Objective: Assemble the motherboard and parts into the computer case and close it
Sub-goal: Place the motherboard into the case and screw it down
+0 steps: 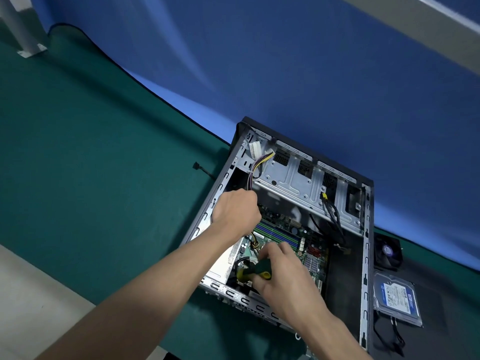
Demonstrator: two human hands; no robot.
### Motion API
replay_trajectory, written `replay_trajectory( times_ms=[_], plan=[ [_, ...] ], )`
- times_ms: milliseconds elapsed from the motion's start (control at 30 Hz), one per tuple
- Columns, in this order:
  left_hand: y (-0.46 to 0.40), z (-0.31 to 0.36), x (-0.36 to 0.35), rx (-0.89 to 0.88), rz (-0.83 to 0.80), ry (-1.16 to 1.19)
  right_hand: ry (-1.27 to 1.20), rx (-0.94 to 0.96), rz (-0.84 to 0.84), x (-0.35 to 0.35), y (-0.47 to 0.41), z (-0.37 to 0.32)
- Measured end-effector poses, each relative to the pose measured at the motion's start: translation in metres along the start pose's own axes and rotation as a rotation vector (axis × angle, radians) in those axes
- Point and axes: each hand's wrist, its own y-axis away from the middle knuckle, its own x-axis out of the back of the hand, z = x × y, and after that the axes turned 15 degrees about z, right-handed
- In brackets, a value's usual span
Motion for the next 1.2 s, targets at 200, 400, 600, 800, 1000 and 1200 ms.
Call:
replay_trajectory(
  times_ms=[200,400,600,800,1000,1200],
  plan=[
    [0.0,0.0,-0.001,0.011,0.001,0.013,-0.024,-0.025,0.028,0.013,-0.002,0.012],
    [0.0,0.001,0.002,0.004,-0.019,0.003,-0.019,0.041,-0.004,0.008,0.0,0.008],
    [0.0,0.0,0.003,0.003,-0.026,0.011,-0.042,0.028,0.017,0.009,0.001,0.008],
    [0.0,0.001,0.004,0.002,-0.027,0.01,-0.047,0.038,0.011,0.009,-0.002,0.009],
    [0.0,0.001,0.005,0.002,-0.029,0.016,-0.041,0.031,-0.001,0.008,-0.001,0.011],
    [-0.001,0.001,0.005,0.002,-0.033,0.013,-0.049,0.031,0.005,0.008,0.0,0.013]
  ],
)
